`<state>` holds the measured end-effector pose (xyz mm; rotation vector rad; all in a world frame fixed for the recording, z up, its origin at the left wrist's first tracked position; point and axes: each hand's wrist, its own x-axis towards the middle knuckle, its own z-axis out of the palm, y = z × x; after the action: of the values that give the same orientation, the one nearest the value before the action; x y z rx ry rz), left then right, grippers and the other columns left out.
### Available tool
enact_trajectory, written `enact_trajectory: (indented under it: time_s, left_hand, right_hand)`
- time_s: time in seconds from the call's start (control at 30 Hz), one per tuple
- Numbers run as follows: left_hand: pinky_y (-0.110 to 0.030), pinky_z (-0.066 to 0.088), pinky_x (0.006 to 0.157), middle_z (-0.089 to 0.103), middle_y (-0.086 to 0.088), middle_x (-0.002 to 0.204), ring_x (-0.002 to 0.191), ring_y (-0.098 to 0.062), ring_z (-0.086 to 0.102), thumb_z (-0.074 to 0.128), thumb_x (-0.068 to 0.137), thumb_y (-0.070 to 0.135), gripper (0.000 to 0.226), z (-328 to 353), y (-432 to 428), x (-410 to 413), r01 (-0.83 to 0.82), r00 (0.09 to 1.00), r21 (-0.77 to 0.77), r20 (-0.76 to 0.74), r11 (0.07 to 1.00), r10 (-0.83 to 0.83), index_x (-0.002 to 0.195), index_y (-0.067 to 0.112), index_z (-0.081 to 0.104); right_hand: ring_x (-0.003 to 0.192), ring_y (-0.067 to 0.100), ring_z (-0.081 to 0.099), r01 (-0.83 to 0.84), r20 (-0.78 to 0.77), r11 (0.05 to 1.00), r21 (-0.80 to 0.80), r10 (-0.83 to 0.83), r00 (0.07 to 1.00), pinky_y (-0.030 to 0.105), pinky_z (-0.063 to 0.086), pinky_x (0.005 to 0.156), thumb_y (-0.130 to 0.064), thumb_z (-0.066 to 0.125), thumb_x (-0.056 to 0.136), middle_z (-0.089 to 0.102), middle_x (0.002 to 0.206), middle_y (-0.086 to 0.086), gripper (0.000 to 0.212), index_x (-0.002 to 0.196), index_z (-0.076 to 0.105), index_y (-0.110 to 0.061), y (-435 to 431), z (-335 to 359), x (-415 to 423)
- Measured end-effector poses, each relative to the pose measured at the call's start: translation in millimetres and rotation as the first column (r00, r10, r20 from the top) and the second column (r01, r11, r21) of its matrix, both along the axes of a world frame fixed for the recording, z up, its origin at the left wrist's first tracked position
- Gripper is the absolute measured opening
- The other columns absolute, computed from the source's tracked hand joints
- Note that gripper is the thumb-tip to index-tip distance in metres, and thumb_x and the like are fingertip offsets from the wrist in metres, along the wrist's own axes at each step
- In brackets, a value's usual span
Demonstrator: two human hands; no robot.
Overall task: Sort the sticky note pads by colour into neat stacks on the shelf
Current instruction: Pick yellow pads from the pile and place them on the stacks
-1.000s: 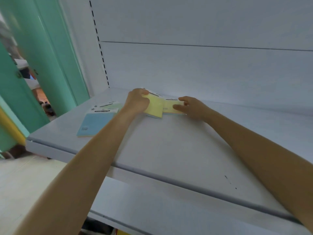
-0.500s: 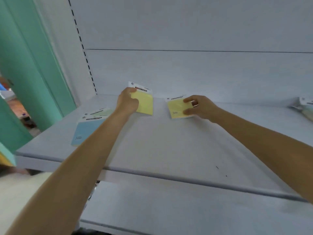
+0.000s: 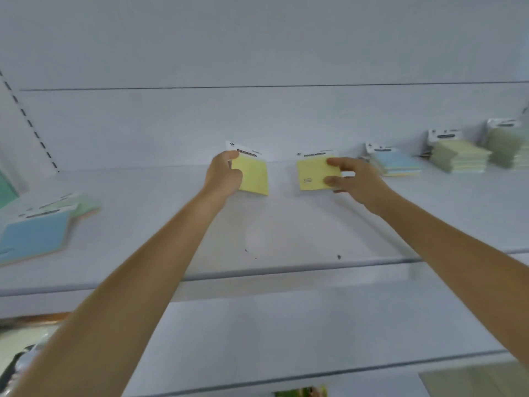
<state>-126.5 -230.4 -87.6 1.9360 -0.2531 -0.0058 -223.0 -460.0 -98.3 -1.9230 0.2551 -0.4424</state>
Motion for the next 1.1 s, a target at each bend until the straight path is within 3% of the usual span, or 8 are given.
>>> enact_trajectory:
  time_s: [0.23,0.47,0.6,0.73,0.8,0.9,1.0,1.1]
  left_hand:
    - [-0.037,0.044,0.099,0.050,-0.021,0.131,0.122,-0.033,0.051,0.038,0.081,-0.007,0.056,12.1,-142.5,-66.6,0.061,0.996,-0.076,0.071,0.995,-0.055,0.134,0.010,0.045]
    - [-0.019,0.042,0.062,0.046,-0.006,0.105,0.087,-0.021,0.052,0.039,0.083,-0.008,0.055,21.0,-269.9,-114.6,0.202,0.978,-0.145,0.081,0.969,-0.191,0.133,0.012,0.046]
    - [-0.028,0.044,0.079,0.048,-0.006,0.109,0.099,-0.023,0.054,0.046,0.085,-0.003,0.053,25.2,-318.9,-116.2,0.216,0.975,-0.148,0.078,0.965,-0.207,0.135,0.011,0.044]
    - [-0.040,0.045,0.098,0.053,-0.014,0.115,0.108,-0.034,0.057,0.053,0.086,0.004,0.049,27.3,-363.8,-103.5,0.255,0.965,-0.108,0.092,0.961,-0.246,0.134,0.010,0.044]
    - [-0.033,0.043,0.083,0.048,-0.007,0.097,0.091,-0.024,0.053,0.053,0.087,0.006,0.038,28.8,-385.5,-94.0,0.303,0.948,-0.069,0.119,0.950,-0.294,0.124,0.013,0.052]
    - [-0.028,0.035,0.073,0.041,0.000,0.078,0.080,-0.018,0.045,0.051,0.087,0.007,0.019,32.7,-417.5,-80.2,0.356,0.927,-0.026,0.139,0.934,-0.349,0.087,0.025,0.052]
    - [-0.023,0.037,0.064,0.041,0.005,0.070,0.066,-0.010,0.053,0.049,0.088,0.005,0.033,34.0,-446.2,-69.7,0.373,0.916,0.023,0.149,0.928,-0.372,0.068,0.030,0.040]
    - [-0.030,0.044,0.077,0.057,-0.008,0.088,0.085,-0.019,0.059,0.051,0.087,0.009,0.012,30.6,-465.1,-66.0,0.397,0.901,0.056,0.167,0.916,-0.401,0.091,0.019,0.057]
  right_hand:
    - [0.092,0.022,0.049,0.094,0.009,0.995,-0.023,-0.094,0.996,0.019,0.052,0.064,0.008,0.056,0.083,0.043,0.115,0.009,0.047,0.127,0.051,-0.005,-120.5,13.4,-94.1]
    - [0.096,0.022,0.047,0.264,0.000,0.962,-0.069,-0.265,0.964,0.031,0.050,0.077,0.007,0.048,0.085,0.043,0.137,0.017,0.047,0.129,0.050,-0.008,-234.5,25.1,-158.8]
    - [0.094,0.020,0.049,0.338,0.018,0.937,-0.086,-0.338,0.941,0.036,0.049,0.090,0.005,0.043,0.087,0.046,0.130,0.014,0.047,0.132,0.047,-0.009,-279.6,23.9,-162.6]
    - [0.095,0.019,0.049,0.379,0.046,0.923,-0.069,-0.377,0.925,0.031,0.047,0.087,0.003,0.042,0.088,0.042,0.139,0.012,0.049,0.135,0.043,-0.010,-314.6,25.9,-151.5]
    - [0.094,0.018,0.048,0.396,0.054,0.915,-0.075,-0.393,0.918,0.029,0.048,0.084,0.001,0.041,0.090,0.042,0.138,0.008,0.049,0.137,0.041,-0.012,-331.0,30.5,-143.7]
    - [0.095,0.016,0.047,0.422,0.051,0.900,-0.109,-0.419,0.907,0.017,0.042,0.063,-0.003,0.041,0.091,0.045,0.133,0.003,0.048,0.137,0.041,-0.016,-356.0,39.2,-131.1]
    - [0.095,0.016,0.048,0.433,0.077,0.894,-0.113,-0.427,0.901,0.024,0.039,0.076,-0.004,0.041,0.091,0.046,0.139,0.005,0.048,0.137,0.041,-0.016,-377.9,43.7,-119.8]
    - [0.097,0.014,0.048,0.411,0.075,0.903,-0.125,-0.404,0.912,0.023,0.036,0.083,-0.004,0.041,0.091,0.045,0.140,0.002,0.048,0.137,0.041,-0.016,-392.7,46.4,-110.1]
